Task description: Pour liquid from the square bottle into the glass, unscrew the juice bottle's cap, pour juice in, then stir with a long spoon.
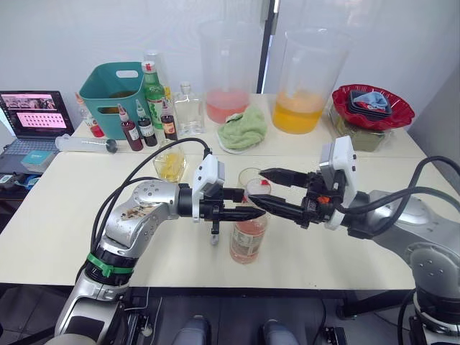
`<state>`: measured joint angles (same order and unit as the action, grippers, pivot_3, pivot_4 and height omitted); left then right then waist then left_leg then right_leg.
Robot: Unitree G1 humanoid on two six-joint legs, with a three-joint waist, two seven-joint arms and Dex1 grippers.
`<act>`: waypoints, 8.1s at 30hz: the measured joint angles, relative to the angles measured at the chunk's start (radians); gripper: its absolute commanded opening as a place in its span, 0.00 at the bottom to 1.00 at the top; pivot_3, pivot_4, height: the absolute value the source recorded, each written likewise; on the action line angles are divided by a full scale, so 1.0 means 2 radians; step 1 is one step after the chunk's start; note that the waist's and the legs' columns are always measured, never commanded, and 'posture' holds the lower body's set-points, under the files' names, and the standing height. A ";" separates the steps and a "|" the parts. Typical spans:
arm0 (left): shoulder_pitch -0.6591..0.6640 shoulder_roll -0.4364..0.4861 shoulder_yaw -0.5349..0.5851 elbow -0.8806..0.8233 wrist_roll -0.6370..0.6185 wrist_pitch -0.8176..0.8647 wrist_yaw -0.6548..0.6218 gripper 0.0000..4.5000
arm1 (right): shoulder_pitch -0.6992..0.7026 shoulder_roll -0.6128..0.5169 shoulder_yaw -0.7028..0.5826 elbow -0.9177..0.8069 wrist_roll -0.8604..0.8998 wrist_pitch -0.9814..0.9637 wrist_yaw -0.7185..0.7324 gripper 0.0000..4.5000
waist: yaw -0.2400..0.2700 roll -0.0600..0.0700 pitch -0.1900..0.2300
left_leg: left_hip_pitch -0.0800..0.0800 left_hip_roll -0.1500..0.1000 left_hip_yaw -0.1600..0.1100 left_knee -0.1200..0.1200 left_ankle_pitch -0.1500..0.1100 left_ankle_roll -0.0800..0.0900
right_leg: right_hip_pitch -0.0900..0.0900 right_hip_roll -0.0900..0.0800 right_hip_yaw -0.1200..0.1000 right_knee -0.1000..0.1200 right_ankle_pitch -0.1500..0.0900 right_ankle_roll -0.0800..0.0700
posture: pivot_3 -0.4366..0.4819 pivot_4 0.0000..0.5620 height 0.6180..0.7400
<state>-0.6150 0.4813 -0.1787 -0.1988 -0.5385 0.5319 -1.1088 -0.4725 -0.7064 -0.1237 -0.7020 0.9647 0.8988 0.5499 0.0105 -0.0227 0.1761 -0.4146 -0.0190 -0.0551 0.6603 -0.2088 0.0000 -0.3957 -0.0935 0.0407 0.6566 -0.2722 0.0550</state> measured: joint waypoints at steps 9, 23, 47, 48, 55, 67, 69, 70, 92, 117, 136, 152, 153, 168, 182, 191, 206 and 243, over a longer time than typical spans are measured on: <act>0.000 -0.001 0.001 0.007 0.003 0.000 0.001 0.28 | -0.013 -0.015 0.016 -0.001 -0.001 -0.007 0.013 0.01 | 0.000 0.000 0.000 | 0.003 0.001 0.000 0.000 0.000 0.000 | 0.004 0.001 0.000 -0.003 0.000 0.000 | 0.48 0.27 1.00; 0.014 0.000 0.004 -0.012 0.002 -0.003 0.007 0.28 | -0.040 -0.013 0.013 0.053 0.074 0.003 0.038 0.78 | 0.000 0.000 0.000 | 0.002 0.001 0.000 0.000 0.000 0.001 | 0.004 0.001 0.000 -0.004 0.000 0.000 | 0.48 0.27 1.00; 0.017 0.002 0.006 -0.013 0.001 -0.004 0.005 0.28 | -0.040 -0.029 0.038 0.052 -0.002 -0.003 0.058 0.37 | -0.001 0.000 0.000 | 0.002 0.001 0.000 -0.001 0.000 0.001 | 0.004 0.001 0.000 -0.004 0.000 0.000 | 0.48 0.27 1.00; 0.017 0.003 0.006 -0.013 0.000 -0.004 0.005 0.28 | -0.040 -0.028 0.038 0.053 -0.002 -0.003 0.059 0.37 | -0.001 0.000 0.000 | 0.002 0.001 0.000 -0.001 0.000 0.001 | 0.004 0.001 0.000 -0.004 0.000 0.000 | 0.48 0.27 1.00; 0.020 0.007 0.008 -0.017 0.000 -0.002 0.008 0.28 | -0.050 -0.026 0.060 0.084 -0.041 -0.046 0.123 0.37 | -0.002 0.000 0.000 | 0.002 0.001 0.000 -0.001 0.000 0.001 | 0.004 0.001 0.000 -0.004 0.000 0.000 | 0.48 0.27 1.00; 0.029 0.032 0.008 -0.071 -0.003 0.028 0.023 0.28 | -0.201 0.009 0.170 0.355 -0.169 -0.246 0.483 0.37 | -0.013 0.000 0.000 | 0.003 0.001 0.000 -0.001 0.000 0.001 | 0.004 0.001 0.000 -0.004 0.000 0.000 | 0.48 0.27 1.00; 0.031 0.032 0.012 -0.072 -0.005 0.032 0.030 0.28 | -0.226 0.016 0.186 0.391 -0.175 -0.265 0.504 0.37 | -0.014 0.000 0.000 | 0.004 0.001 0.000 -0.002 0.000 0.001 | 0.004 0.001 0.000 -0.004 0.000 0.000 | 0.48 0.27 1.00; 0.033 0.033 0.014 -0.073 -0.006 0.033 0.033 0.28 | -0.239 0.016 0.200 0.407 -0.174 -0.275 0.508 0.37 | -0.014 0.000 0.000 | 0.004 0.001 0.000 -0.002 0.000 0.001 | 0.004 0.001 0.000 -0.004 0.000 0.000 | 0.48 0.27 1.00; 0.029 0.006 0.011 -0.046 -0.007 0.018 0.048 0.28 | -0.138 -0.069 0.130 0.265 -0.089 -0.170 0.347 0.99 | -0.003 0.000 0.000 | 0.002 0.000 -0.003 -0.002 0.000 0.001 | 0.002 0.000 0.000 -0.004 0.000 0.000 | 0.48 0.27 1.00; 0.006 -0.017 -0.003 -0.001 0.006 -0.004 0.016 0.28 | -0.033 -0.005 0.043 0.081 -0.027 -0.024 0.075 0.39 | 0.001 0.000 0.000 | 0.002 0.000 -0.001 -0.001 0.000 0.001 | 0.004 0.000 0.000 -0.004 0.000 0.001 | 0.48 0.27 1.00; 0.038 0.006 0.001 -0.058 0.004 0.001 0.034 0.28 | -0.177 -0.008 0.156 0.299 -0.147 -0.187 0.426 0.39 | -0.008 0.000 0.000 | 0.002 0.001 0.000 -0.001 -0.001 0.001 | 0.004 0.001 0.000 -0.004 0.000 0.001 | 0.48 0.27 1.00; 0.035 0.010 0.005 -0.046 0.000 -0.005 0.038 0.28 | -0.246 -0.011 0.149 0.388 -0.108 -0.155 0.493 1.00 | -0.007 0.000 0.000 | 0.002 0.001 -0.003 -0.001 -0.001 0.001 | 0.003 0.000 0.000 -0.004 0.000 0.000 | 0.48 0.27 1.00; 0.035 0.010 0.006 -0.044 0.000 -0.006 0.037 0.28 | -0.236 -0.012 0.135 0.380 -0.101 -0.146 0.483 1.00 | -0.007 0.000 0.000 | 0.002 0.000 -0.003 -0.001 -0.001 0.001 | 0.003 0.000 0.000 -0.004 0.000 0.000 | 0.48 0.27 1.00; 0.012 -0.002 -0.005 0.001 0.000 -0.026 0.008 0.28 | -0.042 0.008 0.008 0.098 -0.066 -0.048 0.150 1.00 | -0.002 0.000 0.000 | 0.002 0.000 -0.002 -0.001 -0.001 0.001 | 0.003 0.000 0.000 -0.004 0.000 0.001 | 0.48 0.27 1.00; -0.004 -0.010 -0.010 0.023 0.010 -0.035 -0.012 0.28 | -0.011 0.017 0.012 0.044 -0.009 0.006 0.042 0.43 | 0.000 0.000 0.000 | 0.002 0.000 0.000 -0.001 -0.001 0.001 | 0.004 0.000 0.000 -0.004 0.000 0.001 | 0.48 0.27 1.00; 0.015 0.000 -0.008 -0.009 0.010 -0.030 -0.003 0.28 | -0.043 -0.016 0.052 0.097 -0.045 -0.048 0.159 0.38 | -0.003 0.000 0.000 | 0.002 0.001 0.000 -0.001 -0.001 0.001 | 0.004 0.001 0.000 -0.005 0.000 0.001 | 0.48 0.27 1.00; 0.061 0.014 0.014 -0.081 0.000 0.003 0.053 0.28 | -0.249 0.025 0.202 0.406 -0.158 -0.223 0.508 0.67 | -0.012 0.000 0.000 | 0.002 0.001 -0.002 -0.001 -0.001 0.001 | 0.003 0.000 0.000 -0.004 0.000 0.001 | 0.48 0.27 1.00; 0.022 -0.003 -0.008 -0.009 0.002 -0.035 0.022 0.28 | -0.068 0.022 0.036 0.086 -0.034 0.017 0.095 0.38 | -0.001 0.000 0.000 | 0.002 0.000 -0.001 -0.001 -0.001 0.002 | 0.004 0.000 0.000 -0.004 0.000 0.001 | 0.48 0.27 1.00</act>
<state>-0.5704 0.4749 -0.1946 -0.2158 -0.5337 0.4612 -1.0647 -0.6082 -0.6632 -0.0514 -0.5294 0.8967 0.9331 0.7397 0.0091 -0.0223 0.1762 -0.4099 -0.0184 -0.0570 0.6587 -0.2110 0.0031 -0.3884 -0.0933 0.0414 0.6479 -0.2721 0.0562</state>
